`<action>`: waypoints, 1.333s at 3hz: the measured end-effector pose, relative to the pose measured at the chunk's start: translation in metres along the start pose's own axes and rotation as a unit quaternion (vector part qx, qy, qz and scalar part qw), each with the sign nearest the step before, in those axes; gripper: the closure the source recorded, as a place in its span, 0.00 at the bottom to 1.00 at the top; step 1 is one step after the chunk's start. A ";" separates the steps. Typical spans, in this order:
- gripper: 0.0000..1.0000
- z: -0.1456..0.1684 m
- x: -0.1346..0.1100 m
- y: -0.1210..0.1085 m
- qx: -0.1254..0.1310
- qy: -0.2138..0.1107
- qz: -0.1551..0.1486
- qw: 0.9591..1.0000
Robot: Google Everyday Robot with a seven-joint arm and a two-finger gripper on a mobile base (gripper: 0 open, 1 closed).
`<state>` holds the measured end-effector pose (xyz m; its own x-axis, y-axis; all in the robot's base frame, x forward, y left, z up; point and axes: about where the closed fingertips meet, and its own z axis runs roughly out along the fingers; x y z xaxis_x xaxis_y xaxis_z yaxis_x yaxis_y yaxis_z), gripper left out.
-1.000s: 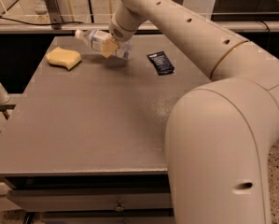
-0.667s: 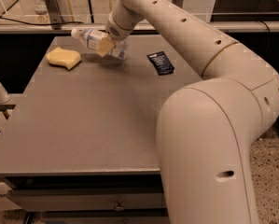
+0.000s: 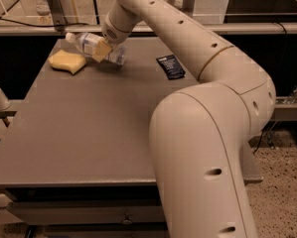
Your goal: Move blue plastic bottle near sponge
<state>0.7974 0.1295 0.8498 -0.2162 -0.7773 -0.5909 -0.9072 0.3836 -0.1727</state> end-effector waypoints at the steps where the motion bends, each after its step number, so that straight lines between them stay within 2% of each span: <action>1: 0.82 0.011 -0.001 0.003 -0.007 0.011 0.004 1.000; 4: 0.13 0.015 0.002 0.002 -0.011 0.020 0.013 1.000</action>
Offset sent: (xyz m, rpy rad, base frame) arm 0.0082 0.0035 -0.0068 -0.0376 0.0291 -0.0310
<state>0.8011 0.1363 0.8364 -0.2529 -0.7869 -0.5629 -0.9090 0.3925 -0.1404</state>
